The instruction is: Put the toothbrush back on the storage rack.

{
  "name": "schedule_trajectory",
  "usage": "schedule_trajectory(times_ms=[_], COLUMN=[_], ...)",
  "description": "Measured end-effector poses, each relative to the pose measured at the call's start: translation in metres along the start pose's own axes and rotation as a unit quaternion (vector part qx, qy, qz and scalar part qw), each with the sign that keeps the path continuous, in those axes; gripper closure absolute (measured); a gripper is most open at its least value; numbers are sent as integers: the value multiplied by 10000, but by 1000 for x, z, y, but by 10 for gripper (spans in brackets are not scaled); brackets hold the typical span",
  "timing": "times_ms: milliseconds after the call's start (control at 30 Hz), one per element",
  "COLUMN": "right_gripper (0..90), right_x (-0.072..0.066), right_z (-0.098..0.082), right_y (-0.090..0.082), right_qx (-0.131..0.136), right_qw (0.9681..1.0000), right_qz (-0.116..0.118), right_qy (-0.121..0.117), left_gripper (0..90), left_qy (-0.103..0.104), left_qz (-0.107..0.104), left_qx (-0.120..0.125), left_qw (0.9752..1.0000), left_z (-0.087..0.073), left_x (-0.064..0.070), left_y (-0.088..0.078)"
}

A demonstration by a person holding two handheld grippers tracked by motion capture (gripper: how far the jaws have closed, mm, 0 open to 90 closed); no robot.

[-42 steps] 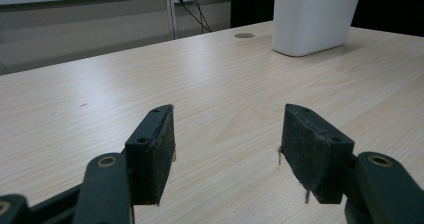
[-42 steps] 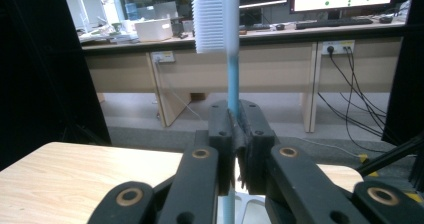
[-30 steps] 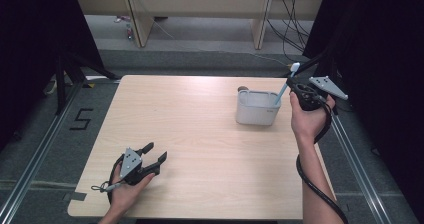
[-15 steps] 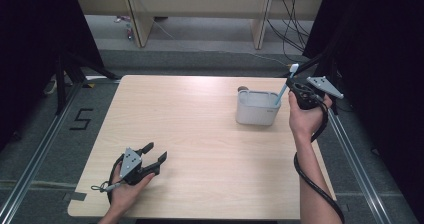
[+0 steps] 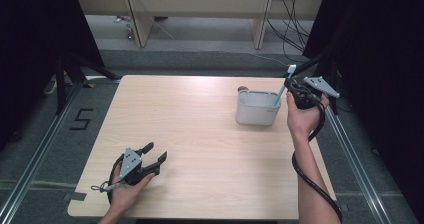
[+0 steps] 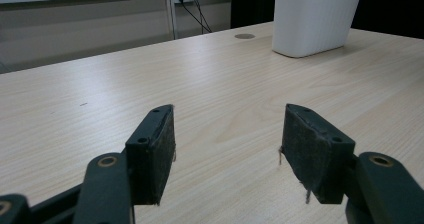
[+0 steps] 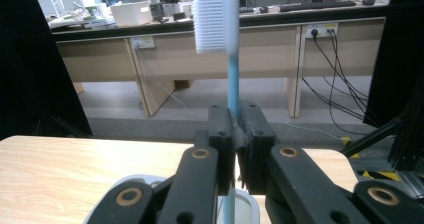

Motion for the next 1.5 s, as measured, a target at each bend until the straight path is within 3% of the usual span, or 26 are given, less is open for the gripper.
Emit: schedule_trajectory(times_ms=[400,433,500,600,800,833,867,1033,1167,1200,1300,1367,1500], right_gripper=[858,858,858,858,858,858,858,858,857,857,857,857,857], right_x=[-1,-2,0,-2,0,2,0,0,-1,1,-1,0,-1], right_z=[-11,-12,-14,-19,-29,-31,-32,-38,-40,-40,-42,-42,-44], right_y=[3,3,4,5,9,9,10,11,13,13,13,13,14], right_qx=[-154,-110,-150,-178,-253,-297,-300,-386,-383,-371,-434,-455,-473], right_qw=[9999,9999,9999,9998,9996,9995,9995,9992,9991,9993,9990,9989,9989], right_qz=[-12,-26,-4,9,-47,-57,-12,-50,-56,-35,-94,-96,-29], right_qy=[-24,78,-41,91,99,-25,126,49,153,-46,56,-37,17], left_gripper=[378,378,378,378,379,379,379,380,380,380,380,380,380], left_qy=[6,3,4,5,10,11,13,6,3,15,44,35,37], left_qz=[-1,-1,-2,-7,-11,-12,-12,-20,-19,-19,-25,-18,-29], left_qx=[5,4,2,7,6,7,5,23,22,20,0,-5,-1], left_qw=[10000,10000,10000,10000,10000,10000,10000,10000,10000,10000,10000,10000,10000], left_z=[0,0,0,0,0,0,0,0,0,0,0,0,0], left_x=[0,0,0,0,0,0,0,0,0,1,1,1,1], left_y=[0,0,0,0,0,0,0,0,0,0,0,0,0])
Point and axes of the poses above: each handheld gripper's, and its own axes: y roughly forward along the jaws, z roughly out of its top, x roughly to its right, the point moved 8 cm from there along y, roughly forward along the jaws, and after that the axes turned 5 degrees about z, right-handed, at the moved point
